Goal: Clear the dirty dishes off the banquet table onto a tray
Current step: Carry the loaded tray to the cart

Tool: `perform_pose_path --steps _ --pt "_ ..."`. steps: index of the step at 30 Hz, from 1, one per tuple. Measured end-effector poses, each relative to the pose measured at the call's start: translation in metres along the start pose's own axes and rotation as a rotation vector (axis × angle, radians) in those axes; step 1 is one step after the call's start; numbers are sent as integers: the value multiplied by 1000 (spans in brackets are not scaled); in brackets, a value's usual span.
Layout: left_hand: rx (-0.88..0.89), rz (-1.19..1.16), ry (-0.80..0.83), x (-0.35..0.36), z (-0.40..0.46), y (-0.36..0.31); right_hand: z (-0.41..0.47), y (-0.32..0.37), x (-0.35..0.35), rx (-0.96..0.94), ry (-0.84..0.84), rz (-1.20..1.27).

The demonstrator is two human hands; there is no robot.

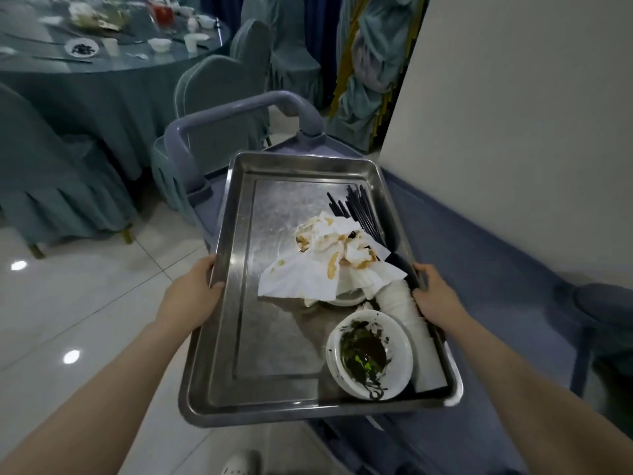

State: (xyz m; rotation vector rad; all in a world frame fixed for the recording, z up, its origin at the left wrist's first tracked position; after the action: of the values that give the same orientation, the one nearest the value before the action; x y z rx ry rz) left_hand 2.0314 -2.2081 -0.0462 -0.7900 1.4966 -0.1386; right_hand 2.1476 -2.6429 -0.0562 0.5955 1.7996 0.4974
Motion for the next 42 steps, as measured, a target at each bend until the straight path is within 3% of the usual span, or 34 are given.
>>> perform_pose_path --steps 5,10,17,22,25,29,34,37,39,42 --pt "-54 144 162 17 -24 -4 0 2 -12 -52 165 -119" --pt "-84 64 253 19 -40 -7 -45 1 -17 -83 314 -86" --pt "-18 -65 419 21 -53 -18 -149 -34 -21 -37 64 56" --pt "-71 -361 577 33 -80 -31 -226 -50 -5 124 -106 14" --pt "-112 -607 708 46 -108 -50 -263 -49 21 128 -106 63" --pt "-132 -835 869 66 -154 -84 -301 -57 51 274 -74 101" --pt "-49 -754 913 93 -177 -111 -313 -38 55 237 -148 256" --pt "-55 -704 910 100 -177 -114 -308 -18 77 170 -93 251" --pt "-28 -543 901 104 -172 -113 -299 -20 88 214 -72 99" --pt "151 -182 686 90 -151 -109 -291 -28 84 278 -97 -54"
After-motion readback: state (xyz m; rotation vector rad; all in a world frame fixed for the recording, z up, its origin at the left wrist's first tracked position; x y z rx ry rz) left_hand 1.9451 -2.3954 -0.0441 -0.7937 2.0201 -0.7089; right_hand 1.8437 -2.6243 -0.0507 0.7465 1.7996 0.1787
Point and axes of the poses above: each hand's wrist, its own z-axis towards the middle knuckle, its own x-axis out of the palm, y = z × x, the point moved 7 cm from there along z, towards the middle knuckle, and after that the axes turned 5 degrees about y, right-handed, at the moved point
